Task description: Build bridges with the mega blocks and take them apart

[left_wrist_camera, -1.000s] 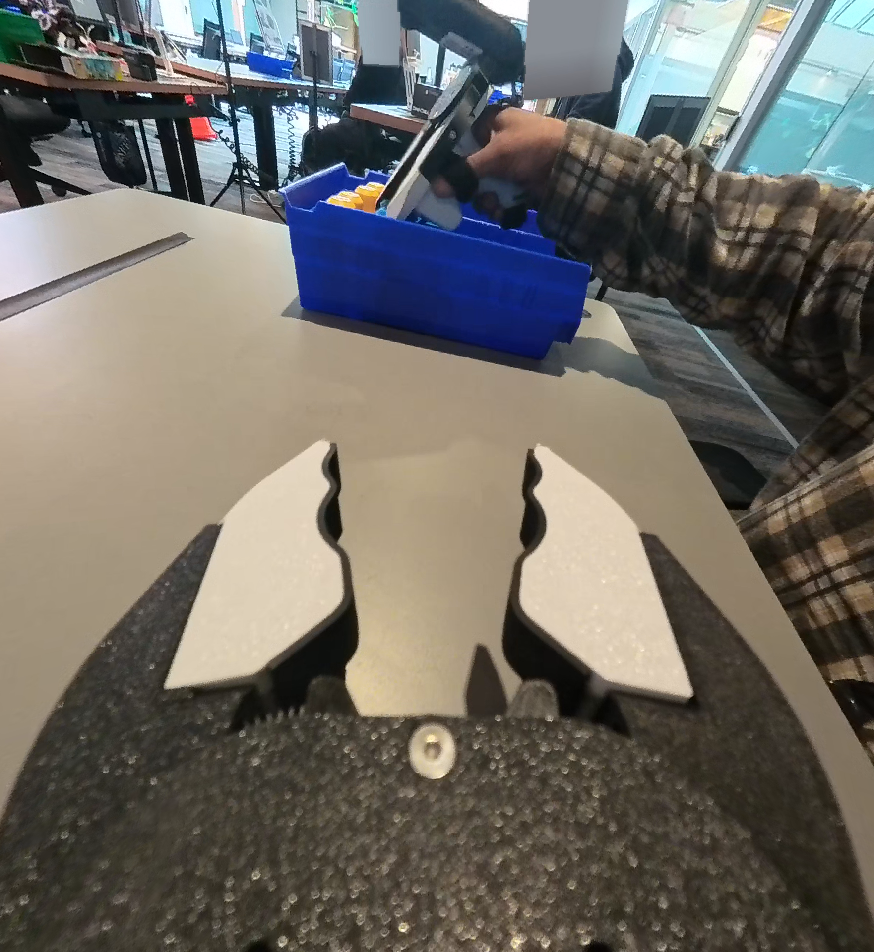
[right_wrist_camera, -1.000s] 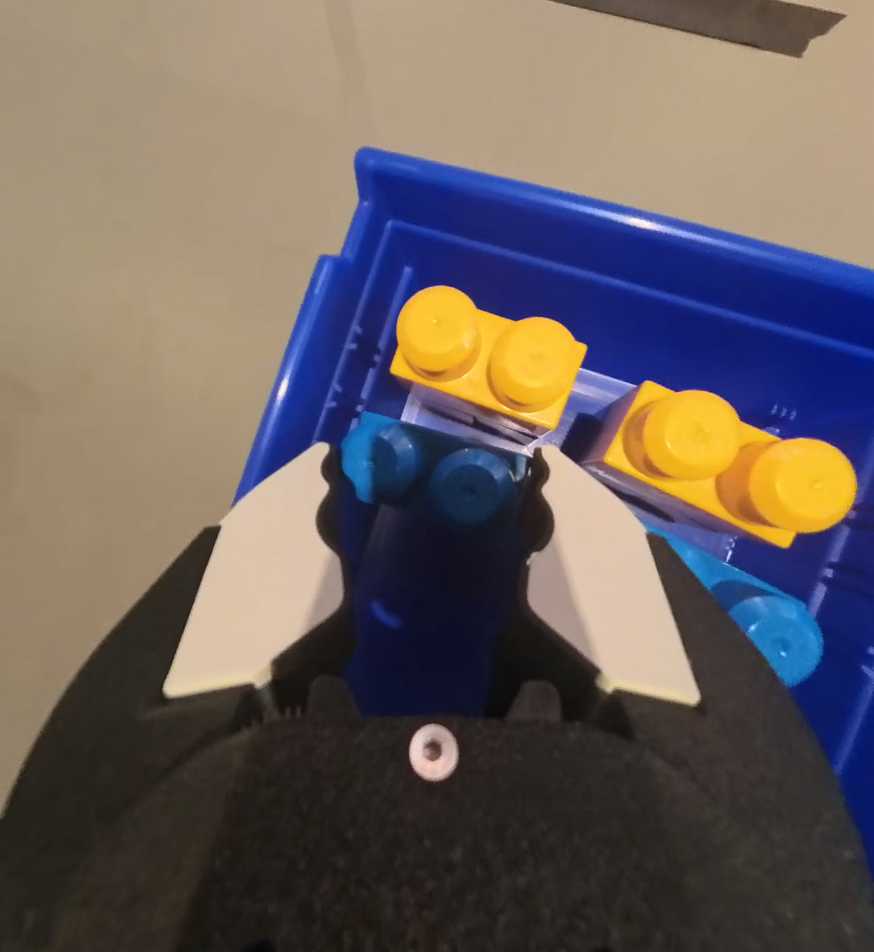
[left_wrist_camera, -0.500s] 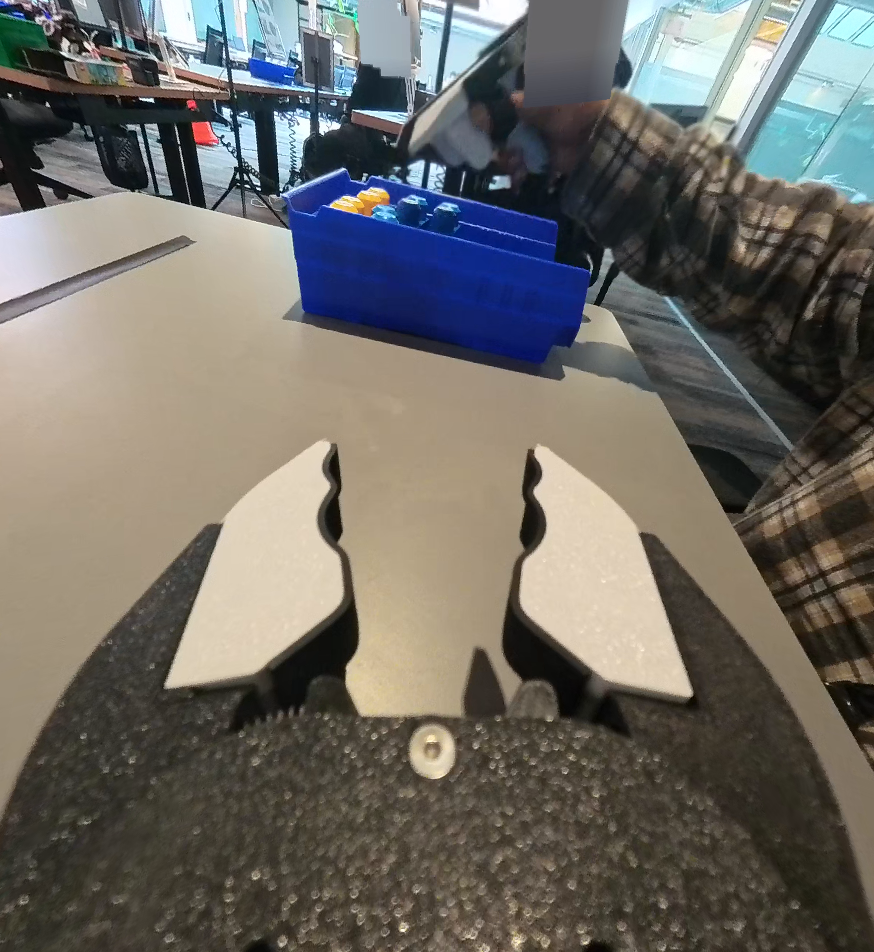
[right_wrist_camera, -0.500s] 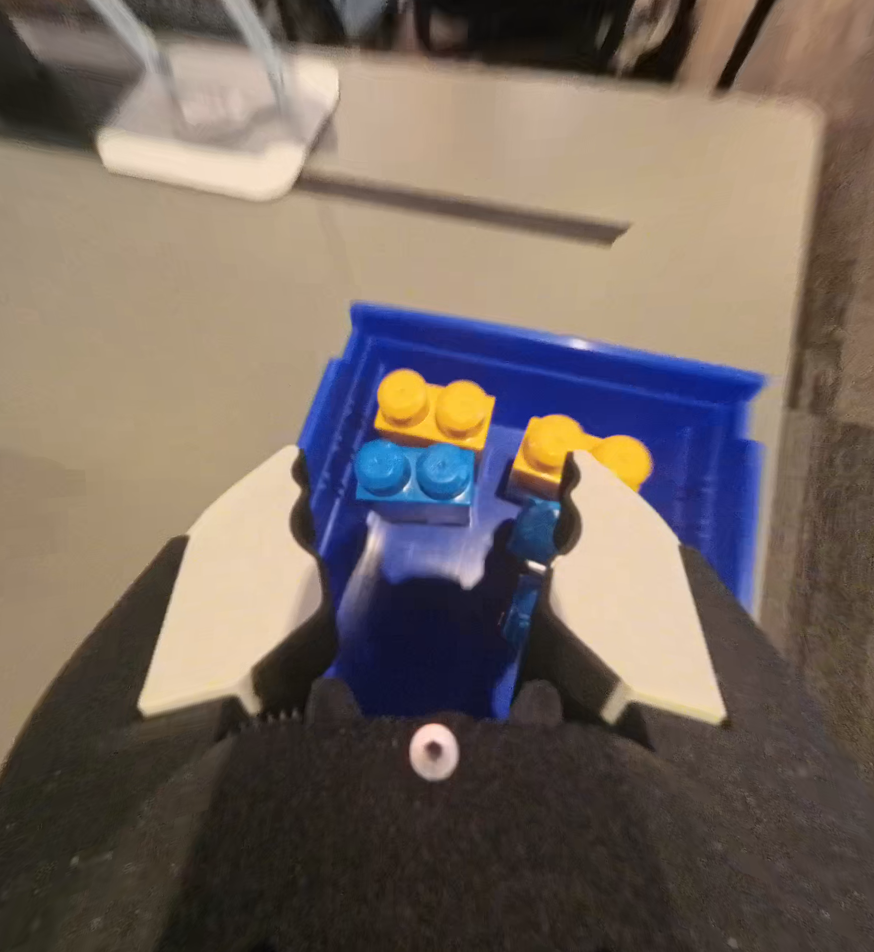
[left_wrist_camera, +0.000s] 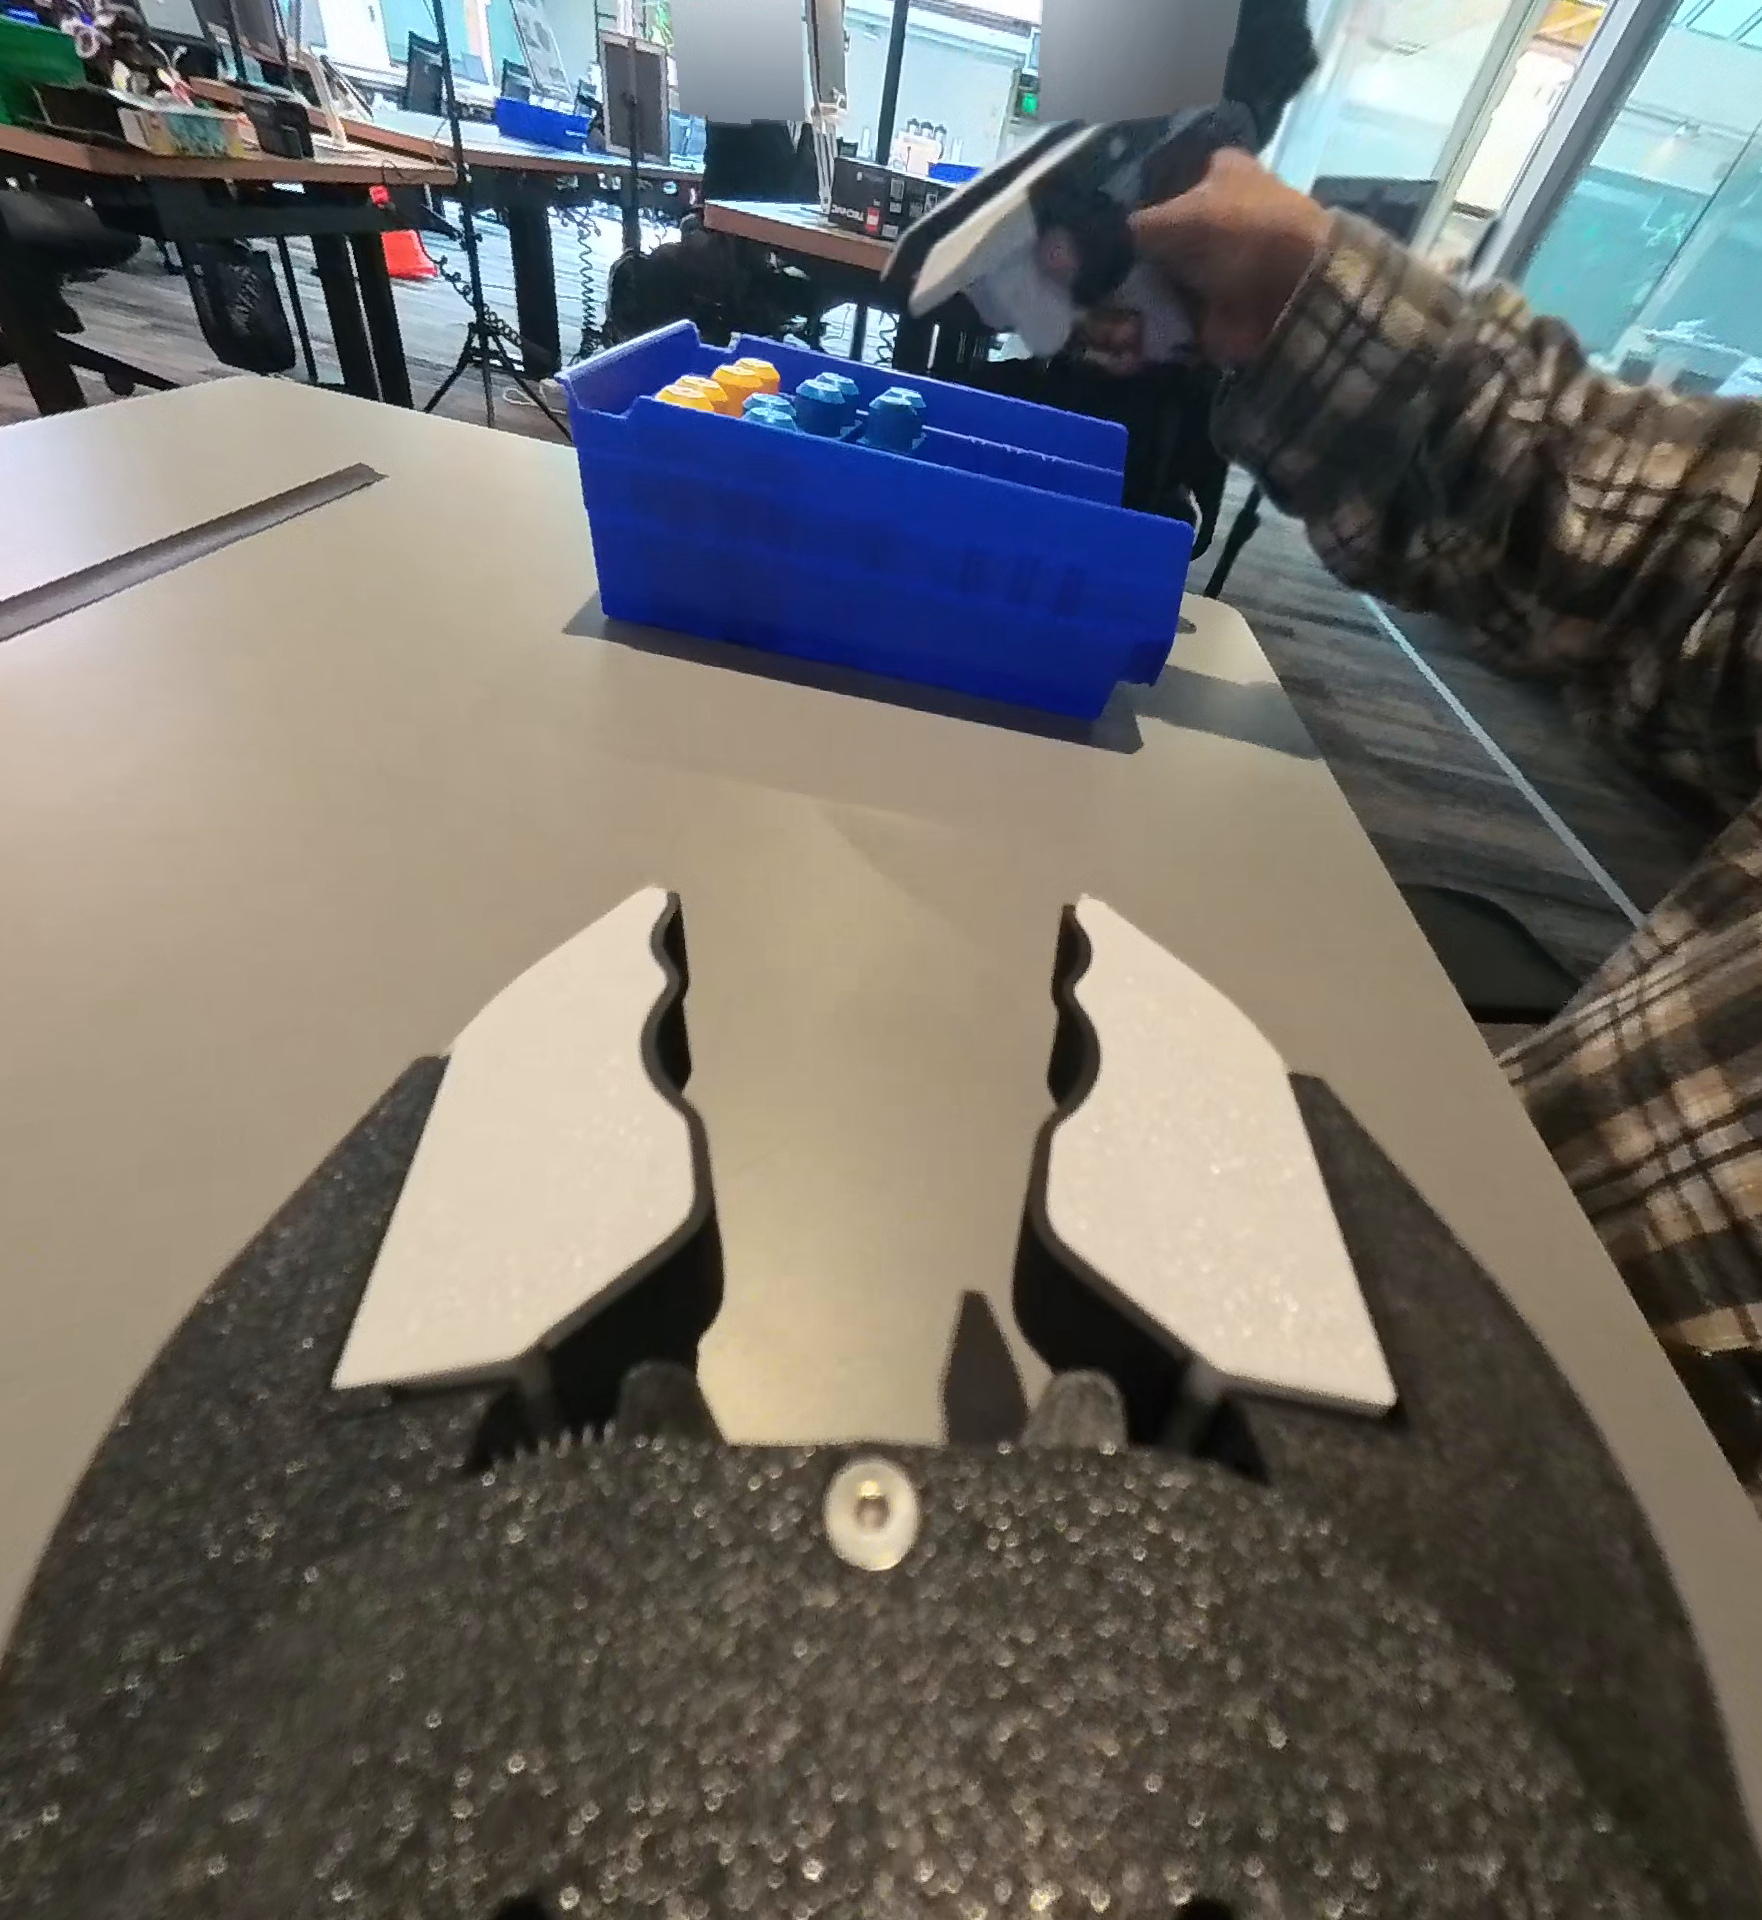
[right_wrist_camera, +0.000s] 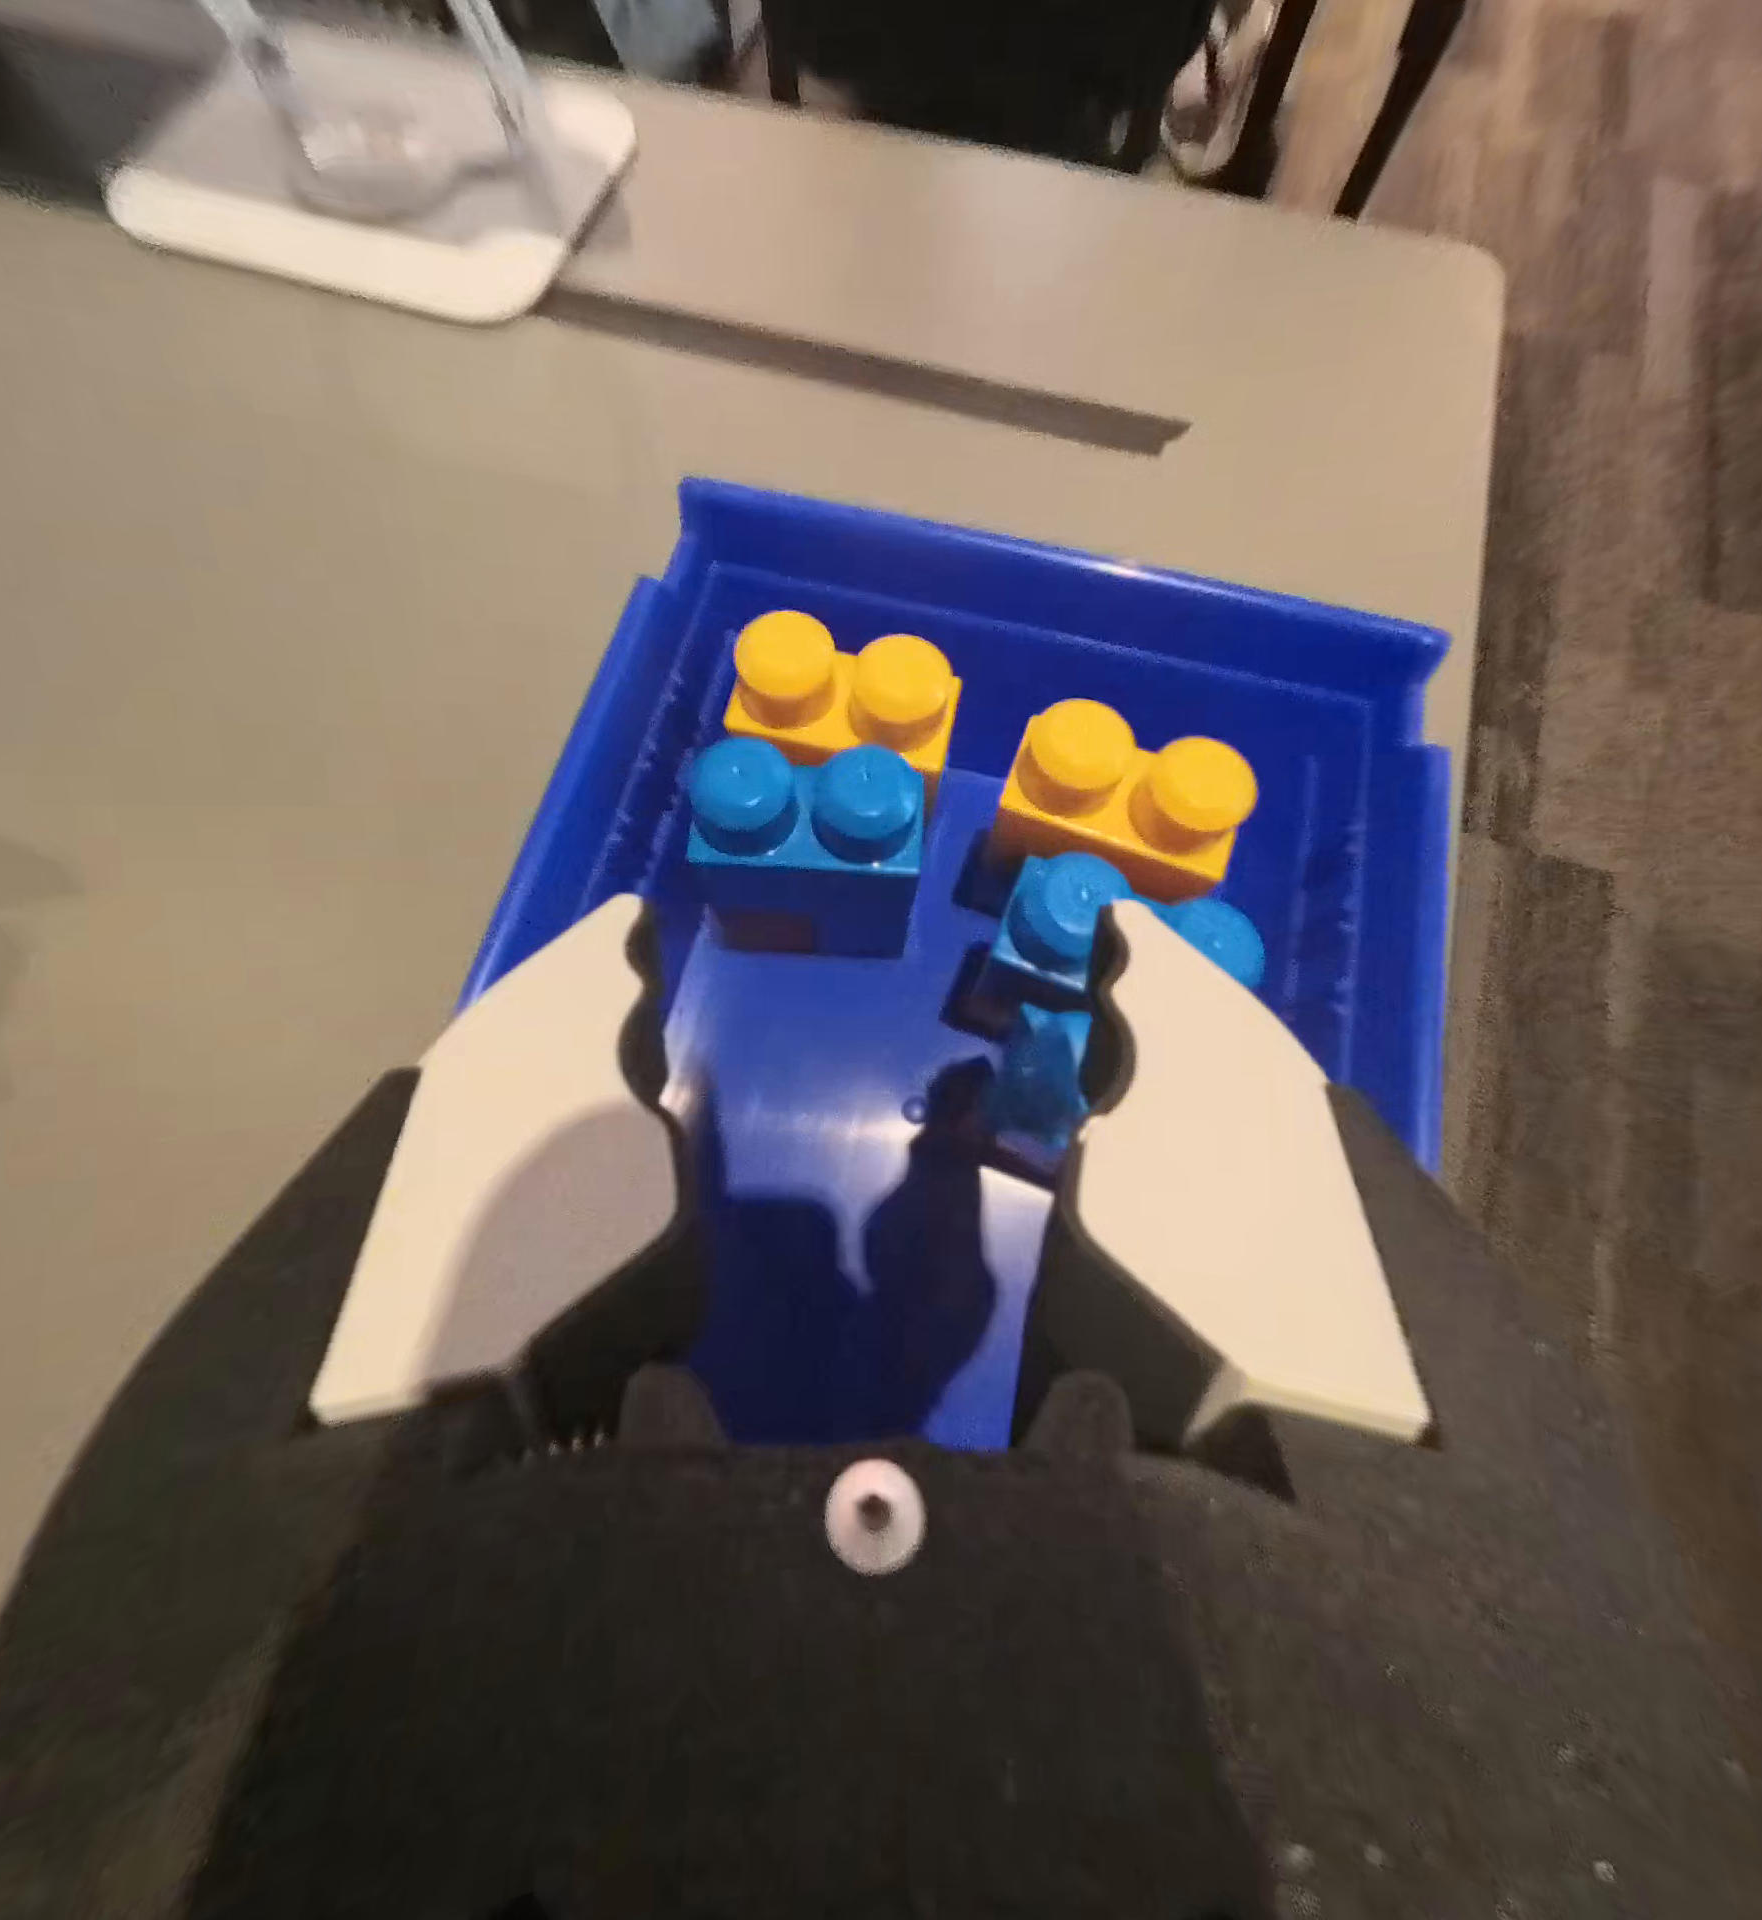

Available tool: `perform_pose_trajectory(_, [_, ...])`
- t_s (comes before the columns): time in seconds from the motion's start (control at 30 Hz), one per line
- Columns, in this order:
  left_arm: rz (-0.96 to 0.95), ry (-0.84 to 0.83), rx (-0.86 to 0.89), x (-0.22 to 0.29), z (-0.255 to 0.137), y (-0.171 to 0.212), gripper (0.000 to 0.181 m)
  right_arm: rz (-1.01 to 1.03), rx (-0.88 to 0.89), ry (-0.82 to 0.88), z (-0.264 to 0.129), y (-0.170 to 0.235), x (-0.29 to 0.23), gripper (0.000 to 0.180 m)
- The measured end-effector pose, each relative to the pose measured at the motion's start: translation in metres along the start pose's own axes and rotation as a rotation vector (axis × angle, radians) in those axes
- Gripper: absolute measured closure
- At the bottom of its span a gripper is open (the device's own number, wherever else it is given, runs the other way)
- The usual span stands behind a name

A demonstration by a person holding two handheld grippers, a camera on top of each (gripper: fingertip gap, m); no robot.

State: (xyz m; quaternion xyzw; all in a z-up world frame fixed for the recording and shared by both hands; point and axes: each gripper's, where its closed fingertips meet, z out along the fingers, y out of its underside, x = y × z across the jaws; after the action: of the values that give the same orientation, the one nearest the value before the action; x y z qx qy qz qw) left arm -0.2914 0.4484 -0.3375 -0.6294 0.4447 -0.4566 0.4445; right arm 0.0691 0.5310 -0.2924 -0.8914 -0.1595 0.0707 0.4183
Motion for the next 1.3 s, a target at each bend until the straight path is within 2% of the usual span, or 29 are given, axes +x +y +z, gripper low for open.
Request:
perform_pose_trajectory(0.13, [0.004,-0.004,0.004,-0.001,-0.002,-0.002,0.113,-0.071,-0.11,-0.017,0.039,-0.002,-0.006,0.094])
perform_pose_trajectory(0.23, [0.003,-0.006,0.007,-0.002,-0.003,-0.003,0.113,-0.074,-0.139,-0.012,0.055,-0.007,0.002,0.101])
perform_pose_trajectory(0.37, [-0.001,-0.004,0.003,-0.003,-0.004,-0.001,0.113,0.01,-0.18,-0.037,0.062,-0.008,0.013,0.12])
perform_pose_trajectory(0.63, [-0.002,-0.002,-0.004,-0.003,-0.002,0.001,0.113,0.09,-0.3,-0.094,0.074,0.009,0.01,0.124])
perform_pose_trajectory(0.7, [-0.004,-0.001,-0.005,-0.003,-0.002,0.001,0.113,0.12,-0.294,-0.123,0.075,0.007,0.006,0.132])
perform_pose_trajectory(0.77, [-0.005,0.0,-0.006,-0.003,-0.001,0.001,0.113,0.149,-0.299,-0.18,0.075,0.006,-0.002,0.152])
perform_pose_trajectory(1.17, [0.0,0.008,-0.012,0.0,0.001,0.002,0.113,0.245,-0.285,-0.163,0.068,0.01,-0.005,0.152])
perform_pose_trajectory(1.3, [0.001,0.008,-0.01,0.0,0.001,0.001,0.113,0.266,-0.292,-0.156,0.069,0.01,-0.002,0.143])
